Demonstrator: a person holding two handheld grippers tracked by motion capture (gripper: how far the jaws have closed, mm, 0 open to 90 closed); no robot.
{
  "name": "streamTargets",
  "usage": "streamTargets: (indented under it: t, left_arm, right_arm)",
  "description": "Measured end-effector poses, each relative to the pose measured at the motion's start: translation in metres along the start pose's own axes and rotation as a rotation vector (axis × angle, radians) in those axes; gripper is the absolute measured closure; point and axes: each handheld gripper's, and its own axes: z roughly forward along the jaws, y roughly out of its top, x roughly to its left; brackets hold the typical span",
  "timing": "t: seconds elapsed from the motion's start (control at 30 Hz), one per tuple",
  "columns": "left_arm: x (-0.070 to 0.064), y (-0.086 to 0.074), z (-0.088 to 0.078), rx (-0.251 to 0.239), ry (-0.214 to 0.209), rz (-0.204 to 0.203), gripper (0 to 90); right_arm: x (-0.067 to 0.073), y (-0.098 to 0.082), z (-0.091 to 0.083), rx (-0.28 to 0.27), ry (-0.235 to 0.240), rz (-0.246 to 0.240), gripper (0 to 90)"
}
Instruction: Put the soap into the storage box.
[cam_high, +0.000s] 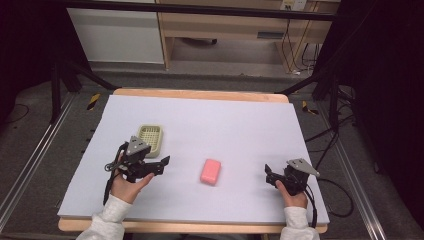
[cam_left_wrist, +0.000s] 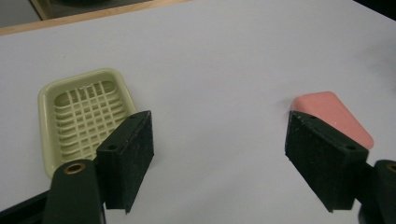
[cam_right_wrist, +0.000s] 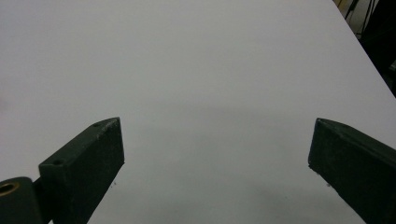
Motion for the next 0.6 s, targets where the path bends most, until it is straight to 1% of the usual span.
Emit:
streamTargets:
  t: [0.23,0.33,0.37,0.4,0.47,0.6]
  left_arm:
    - [-0.009,0.008,0.006,0.009,-0.009,0.015,23.4]
    - [-0.014,0.01,0.01,0.01,-0.019,0.014,23.5]
    - [-0.017,0.012,0.013,0.014,-0.024,0.016,23.5]
    - [-0.017,0.012,0.013,0.014,-0.024,0.016,23.5]
    - [-0.022,0.014,0.016,0.028,-0.028,0.032,23.7]
    - [-0.027,0.016,0.021,0.033,-0.033,0.038,23.7]
  right_arm:
    - [0.0,0.0,0.0,0.001,0.001,-0.001,3.9]
    - [0.0,0.0,0.0,0.001,0.0,-0.001,3.9]
    - [0.0,0.0,0.0,0.0,-0.001,-0.002,3.9]
    - [0.0,0.0,0.0,0.0,-0.001,-0.002,3.9]
    - [0.0,0.0,0.0,0.001,-0.001,-0.003,3.9]
    - [0.0,0.0,0.0,0.002,0.001,-0.003,3.9]
